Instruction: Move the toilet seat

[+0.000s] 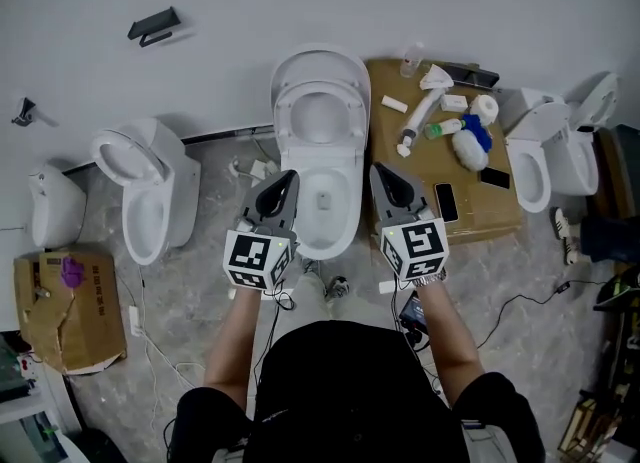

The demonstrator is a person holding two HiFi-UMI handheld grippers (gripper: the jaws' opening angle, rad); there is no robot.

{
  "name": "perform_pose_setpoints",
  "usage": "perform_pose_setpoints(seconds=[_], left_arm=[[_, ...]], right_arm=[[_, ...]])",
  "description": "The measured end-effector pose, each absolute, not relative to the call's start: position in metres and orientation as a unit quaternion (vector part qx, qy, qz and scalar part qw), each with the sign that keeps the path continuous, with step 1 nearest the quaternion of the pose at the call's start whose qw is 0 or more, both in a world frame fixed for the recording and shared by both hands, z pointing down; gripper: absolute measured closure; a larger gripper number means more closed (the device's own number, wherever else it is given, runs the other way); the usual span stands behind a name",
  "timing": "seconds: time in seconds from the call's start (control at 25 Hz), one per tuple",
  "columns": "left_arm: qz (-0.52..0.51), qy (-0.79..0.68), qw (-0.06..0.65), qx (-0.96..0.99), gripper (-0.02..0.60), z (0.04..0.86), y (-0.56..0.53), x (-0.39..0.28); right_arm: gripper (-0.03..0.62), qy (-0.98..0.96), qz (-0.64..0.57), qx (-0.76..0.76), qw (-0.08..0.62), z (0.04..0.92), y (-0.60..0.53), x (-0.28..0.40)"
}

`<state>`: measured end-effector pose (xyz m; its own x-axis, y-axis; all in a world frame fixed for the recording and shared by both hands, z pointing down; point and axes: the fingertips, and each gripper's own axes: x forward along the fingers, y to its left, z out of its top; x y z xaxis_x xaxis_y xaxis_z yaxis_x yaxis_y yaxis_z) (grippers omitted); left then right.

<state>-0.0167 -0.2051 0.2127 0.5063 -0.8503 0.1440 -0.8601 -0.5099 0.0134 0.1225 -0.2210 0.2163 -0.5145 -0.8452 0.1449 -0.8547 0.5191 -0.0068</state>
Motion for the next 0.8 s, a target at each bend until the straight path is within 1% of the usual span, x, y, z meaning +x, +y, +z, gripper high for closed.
perform_pose_setpoints(seconds=[0.28, 0.48, 0.68, 0.8], left_arm=[[0.028, -0.505, 0.046, 0.862, 0.574, 0.183, -0.165, -0.036], [0.036, -0.494, 0.02, 0.868, 0.574, 0.172, -0.137, -0.052], [0.014, -0.479, 0.023, 0.878, 0.574, 0.161, -0.118, -0.075], [0.01, -0.459, 0.031, 0.888, 0.574, 0.16, -0.104, -0.092]], right_arm=[[0.582, -0.866, 0.043, 0.497, 0.042, 0.189, -0.182, 0.125], [0.582, -0.859, 0.041, 0.51, 0.029, 0.171, -0.162, 0.121], [0.582, -0.854, 0.042, 0.518, 0.029, 0.162, -0.136, 0.093], [0.582, -0.85, 0.069, 0.522, 0.021, 0.166, -0.115, 0.065]])
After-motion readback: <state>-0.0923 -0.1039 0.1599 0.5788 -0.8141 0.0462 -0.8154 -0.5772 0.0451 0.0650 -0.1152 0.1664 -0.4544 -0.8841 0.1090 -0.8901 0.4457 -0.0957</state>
